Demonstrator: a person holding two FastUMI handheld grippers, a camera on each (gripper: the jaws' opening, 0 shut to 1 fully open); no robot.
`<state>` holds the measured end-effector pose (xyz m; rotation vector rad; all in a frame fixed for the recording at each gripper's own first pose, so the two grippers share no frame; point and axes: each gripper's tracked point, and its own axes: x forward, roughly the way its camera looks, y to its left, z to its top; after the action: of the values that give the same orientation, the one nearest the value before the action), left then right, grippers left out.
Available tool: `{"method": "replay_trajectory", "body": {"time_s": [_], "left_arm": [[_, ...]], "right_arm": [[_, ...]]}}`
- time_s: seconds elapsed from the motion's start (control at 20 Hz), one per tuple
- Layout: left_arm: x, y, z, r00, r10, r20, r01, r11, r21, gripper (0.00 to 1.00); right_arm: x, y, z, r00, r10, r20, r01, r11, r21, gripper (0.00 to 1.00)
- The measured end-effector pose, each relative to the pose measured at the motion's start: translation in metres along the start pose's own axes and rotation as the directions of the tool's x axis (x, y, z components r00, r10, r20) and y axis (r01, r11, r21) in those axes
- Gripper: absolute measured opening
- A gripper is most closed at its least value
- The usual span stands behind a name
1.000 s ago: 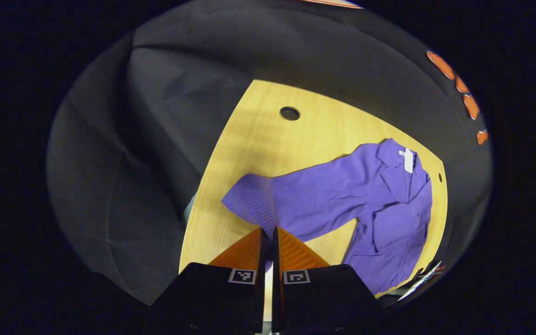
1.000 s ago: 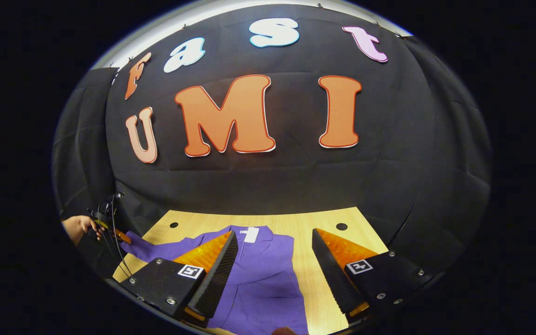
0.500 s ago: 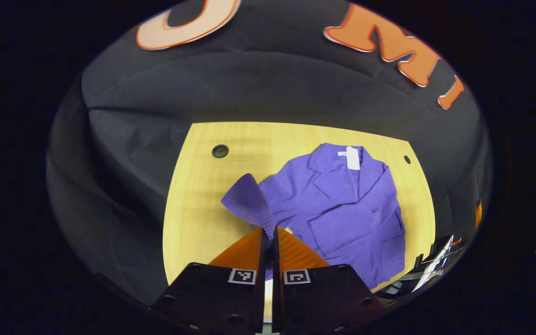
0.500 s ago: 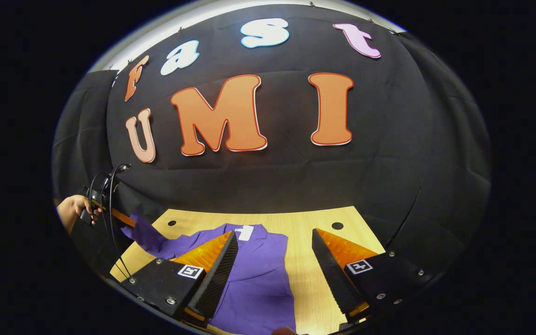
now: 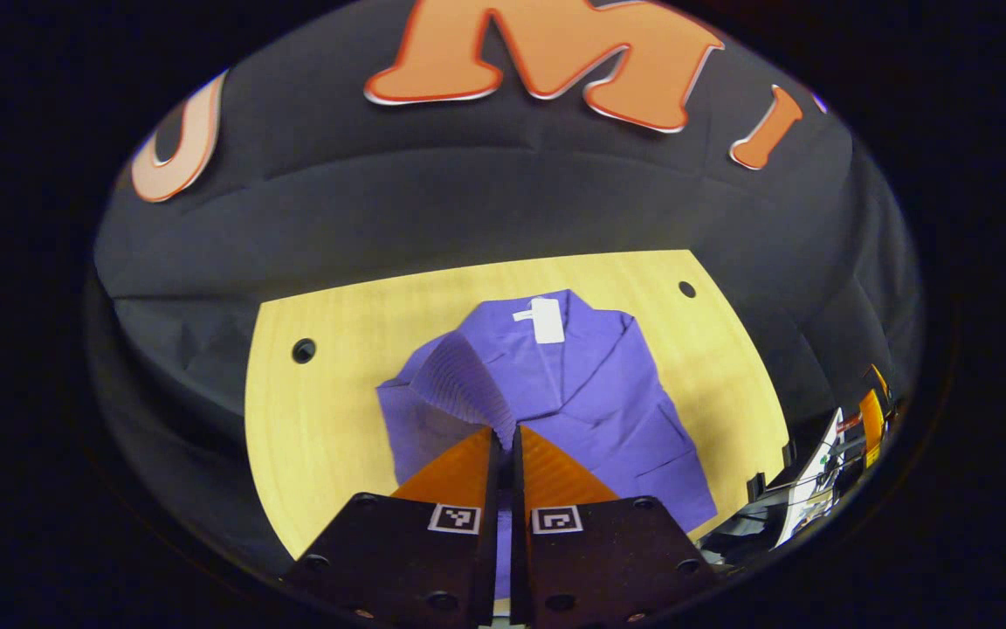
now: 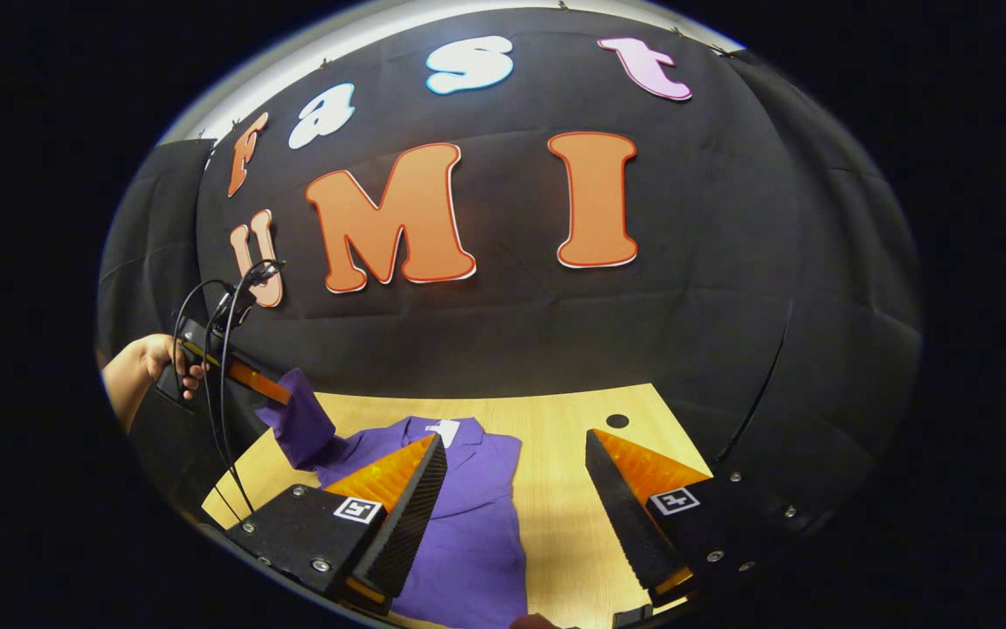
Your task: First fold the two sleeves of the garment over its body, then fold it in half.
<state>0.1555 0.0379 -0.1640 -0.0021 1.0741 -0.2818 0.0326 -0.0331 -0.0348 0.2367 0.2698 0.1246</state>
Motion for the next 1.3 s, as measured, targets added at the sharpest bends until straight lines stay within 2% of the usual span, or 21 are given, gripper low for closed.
{"method": "replay_trajectory", "body": {"time_s": [0.45, 0.85, 1.05, 1.1, 1.15, 1.2, 1.3], "left_arm": [[0.055, -0.113, 0.027, 0.997, -0.068, -0.047, 0.072, 0.993, 0.092, 0.07], [0.117, -0.181, 0.014, 0.988, -0.091, -0.124, 0.106, 0.987, 0.12, 0.08], [0.119, -0.209, 0.018, 0.988, -0.133, -0.081, 0.143, 0.982, 0.126, 0.25], [0.115, -0.214, 0.02, 0.988, -0.142, -0.062, 0.149, 0.98, 0.133, 0.34], [0.107, -0.216, 0.022, 0.988, -0.147, -0.042, 0.152, 0.979, 0.139, 0.39], [0.1, -0.218, 0.024, 0.988, -0.152, -0.018, 0.153, 0.977, 0.148, 0.5], [0.085, -0.217, 0.027, 0.988, -0.149, 0.036, 0.141, 0.976, 0.168, 0.63]], "right_arm": [[0.001, -0.048, -0.016, 1.0, -0.015, -0.018, 0.016, 0.996, 0.091, 0.95], [0.004, -0.083, -0.035, 0.998, -0.031, -0.059, 0.038, 0.991, 0.125, 0.95], [0.004, -0.092, -0.039, 0.997, -0.038, -0.071, 0.046, 0.991, 0.128, 0.95], [0.004, -0.092, -0.038, 0.997, -0.034, -0.071, 0.043, 0.99, 0.131, 0.95], [0.004, -0.092, -0.039, 0.997, -0.032, -0.071, 0.041, 0.991, 0.131, 0.95], [0.005, -0.091, -0.038, 0.997, -0.028, -0.07, 0.037, 0.991, 0.129, 0.95], [0.006, -0.09, -0.038, 0.998, -0.021, -0.066, 0.029, 0.992, 0.122, 0.95]]}}
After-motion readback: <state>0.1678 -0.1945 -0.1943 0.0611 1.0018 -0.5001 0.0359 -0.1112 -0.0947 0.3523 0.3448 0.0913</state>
